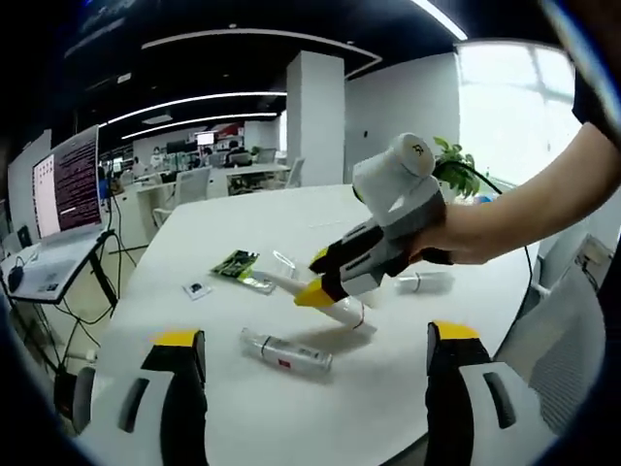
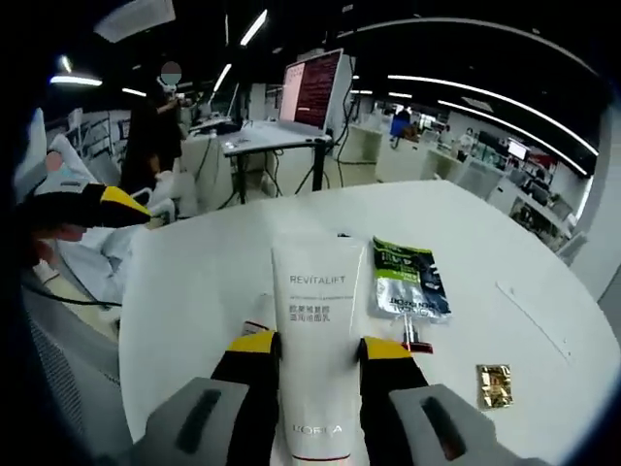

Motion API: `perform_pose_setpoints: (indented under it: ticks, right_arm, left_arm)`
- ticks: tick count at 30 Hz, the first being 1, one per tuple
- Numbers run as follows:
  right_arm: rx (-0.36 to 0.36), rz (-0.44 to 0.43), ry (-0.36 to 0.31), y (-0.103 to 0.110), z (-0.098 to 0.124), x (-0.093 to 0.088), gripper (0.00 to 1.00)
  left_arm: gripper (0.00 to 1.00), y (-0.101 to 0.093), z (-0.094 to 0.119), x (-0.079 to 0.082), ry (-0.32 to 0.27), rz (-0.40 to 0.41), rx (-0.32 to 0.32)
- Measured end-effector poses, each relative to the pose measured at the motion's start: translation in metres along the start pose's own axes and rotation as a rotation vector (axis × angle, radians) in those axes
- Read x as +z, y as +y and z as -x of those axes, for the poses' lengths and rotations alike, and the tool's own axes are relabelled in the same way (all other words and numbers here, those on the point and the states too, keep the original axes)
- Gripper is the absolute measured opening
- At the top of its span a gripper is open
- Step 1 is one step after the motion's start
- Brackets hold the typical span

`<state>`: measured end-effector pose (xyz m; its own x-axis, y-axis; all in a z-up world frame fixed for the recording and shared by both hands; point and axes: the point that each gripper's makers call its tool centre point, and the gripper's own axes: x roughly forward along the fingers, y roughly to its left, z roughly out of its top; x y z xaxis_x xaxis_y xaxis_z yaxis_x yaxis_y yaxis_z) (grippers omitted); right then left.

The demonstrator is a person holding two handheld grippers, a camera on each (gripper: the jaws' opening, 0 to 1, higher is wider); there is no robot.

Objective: Arrange the skincare products in the storage area until every visible bottle or jar stands upright without overlapping.

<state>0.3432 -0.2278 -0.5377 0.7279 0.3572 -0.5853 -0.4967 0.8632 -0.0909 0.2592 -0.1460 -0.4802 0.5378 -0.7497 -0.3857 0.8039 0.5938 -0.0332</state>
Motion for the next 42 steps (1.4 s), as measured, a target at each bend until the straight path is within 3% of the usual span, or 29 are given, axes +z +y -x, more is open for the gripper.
perform_pose_setpoints:
  ticks: [8,17,22,36,42]
  right_arm:
    - [-0.025,-0.013,-0.052,0.004,0.024,0.000,0.23]
    - [-0.045,-0.019,-0.109,0.024,0.056,0.001,0.23]
    - [-0.060,-0.011,-0.125,0.033,0.067,0.000,0.23]
    - [-0.068,0.025,-0.197,0.065,0.098,0.015,0.23]
    - [-0.066,0.031,-0.207,0.074,0.105,0.015,0.23]
  left_arm:
    - [0.87,-0.003,0.001,0.004,0.009,0.006,-0.034]
    - [0.84,0.001,0.002,0.025,-0.013,-0.006,-0.055]
    - [0.84,-0.008,0.003,0.036,-0.014,0.003,-0.087]
    - [0.78,-0.030,-0.002,0.042,-0.009,0.073,-0.157]
    - [0.70,-0.042,-0.002,0.044,-0.009,0.080,-0.190]
